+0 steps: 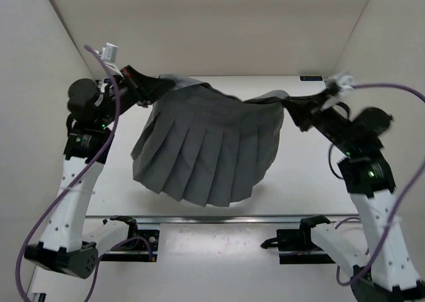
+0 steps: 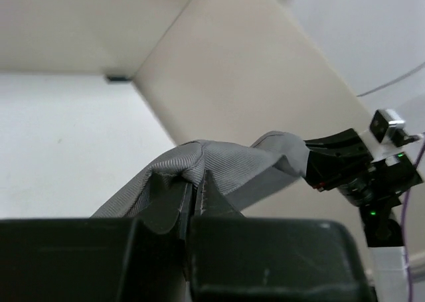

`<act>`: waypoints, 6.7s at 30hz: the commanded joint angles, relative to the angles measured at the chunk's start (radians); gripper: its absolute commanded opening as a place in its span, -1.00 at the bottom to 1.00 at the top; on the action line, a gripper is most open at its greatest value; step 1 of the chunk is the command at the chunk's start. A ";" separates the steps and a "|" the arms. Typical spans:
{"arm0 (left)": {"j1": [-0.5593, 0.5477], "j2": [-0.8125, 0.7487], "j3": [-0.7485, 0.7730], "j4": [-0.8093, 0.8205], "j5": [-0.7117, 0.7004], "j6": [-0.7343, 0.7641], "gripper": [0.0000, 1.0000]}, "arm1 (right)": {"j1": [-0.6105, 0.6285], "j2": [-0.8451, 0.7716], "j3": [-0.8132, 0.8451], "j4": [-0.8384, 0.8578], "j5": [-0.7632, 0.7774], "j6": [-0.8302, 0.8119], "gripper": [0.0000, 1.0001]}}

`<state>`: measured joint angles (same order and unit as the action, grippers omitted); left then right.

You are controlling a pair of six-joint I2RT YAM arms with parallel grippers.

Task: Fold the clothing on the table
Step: Flatten the skirt out, then fold the skirt

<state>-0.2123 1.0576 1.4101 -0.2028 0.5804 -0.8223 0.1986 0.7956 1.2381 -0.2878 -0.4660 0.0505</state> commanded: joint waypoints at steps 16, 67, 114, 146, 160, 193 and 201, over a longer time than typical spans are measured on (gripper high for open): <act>0.126 0.645 0.701 -0.304 0.044 0.167 -1.00 | 0.088 0.801 0.750 -0.318 0.175 -0.232 -1.00; -0.055 -0.300 -0.744 -0.328 -0.099 -0.009 -1.00 | 0.260 0.065 -0.212 -0.694 0.135 -0.044 -1.00; 0.010 0.358 -0.672 -0.011 -0.304 0.048 0.65 | -0.140 0.283 -0.651 0.099 0.208 0.632 0.40; -0.035 0.484 -0.821 0.348 -0.505 -0.218 -0.77 | -0.136 0.470 -0.914 0.630 0.241 0.951 -0.80; -0.341 0.485 -0.836 0.410 -0.527 -0.353 -1.00 | -0.289 0.274 -0.639 0.195 0.228 0.472 -1.00; -0.203 0.456 -0.930 0.410 -0.470 -0.299 -0.67 | 0.481 1.058 0.101 0.094 -0.200 0.193 -0.36; -0.211 0.113 -1.033 0.335 -0.524 -0.397 0.04 | 0.435 0.829 0.052 0.167 -0.125 0.252 0.00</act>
<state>-0.4210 1.3266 0.4042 0.1780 0.0978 -1.1732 0.6724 1.7283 1.2789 -0.1913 -0.5930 0.2783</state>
